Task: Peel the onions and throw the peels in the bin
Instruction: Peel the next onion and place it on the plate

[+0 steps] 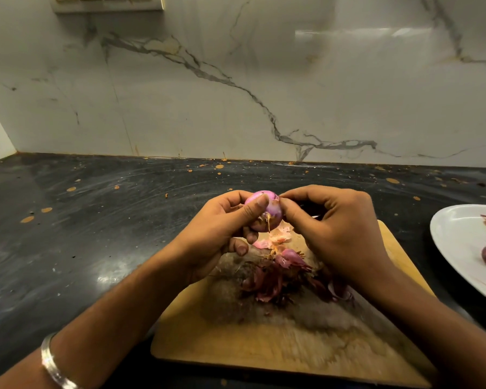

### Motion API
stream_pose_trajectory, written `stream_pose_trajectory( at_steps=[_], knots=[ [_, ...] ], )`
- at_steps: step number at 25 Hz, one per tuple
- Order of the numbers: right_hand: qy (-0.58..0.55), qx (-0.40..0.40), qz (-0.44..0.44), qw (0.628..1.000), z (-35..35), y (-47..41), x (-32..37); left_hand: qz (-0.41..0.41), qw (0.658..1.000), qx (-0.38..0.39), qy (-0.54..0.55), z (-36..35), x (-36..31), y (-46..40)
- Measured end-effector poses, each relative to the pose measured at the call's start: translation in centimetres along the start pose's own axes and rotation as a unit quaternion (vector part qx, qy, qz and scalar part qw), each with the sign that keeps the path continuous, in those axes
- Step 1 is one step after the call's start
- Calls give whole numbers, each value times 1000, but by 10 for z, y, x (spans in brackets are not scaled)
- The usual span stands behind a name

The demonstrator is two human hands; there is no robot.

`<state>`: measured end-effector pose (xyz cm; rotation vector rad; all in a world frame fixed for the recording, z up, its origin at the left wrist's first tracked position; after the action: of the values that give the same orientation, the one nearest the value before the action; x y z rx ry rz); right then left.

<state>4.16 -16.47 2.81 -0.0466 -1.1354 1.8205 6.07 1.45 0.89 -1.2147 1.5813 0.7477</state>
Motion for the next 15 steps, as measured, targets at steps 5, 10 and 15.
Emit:
stream_pose_trajectory(
  at_steps=[5, 10, 15],
  knots=[
    [17, 5, 7, 1000, 1, 2, 1, 10, 1000, 9, -4, 0, 4, -1],
    [120, -5, 50, 991, -2, 0, 4, 15, 999, 28, -11, 0, 6, -1],
    [-3, 6, -93, 996, 2, -4, -7, 28, 997, 62, 29, 1, 0, 0]
  ],
)
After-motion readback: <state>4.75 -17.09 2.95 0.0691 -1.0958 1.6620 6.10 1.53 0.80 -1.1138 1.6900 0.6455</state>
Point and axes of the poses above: each hand's wrist, its own y-axis away from the middle knuckle, its own z-axis out of the back of the hand, x = y × z, the point moved 2 cm from there along -y, towards the middle knuckle, and after that the axes turned 14 degrees about y, right-handed, at the moved point
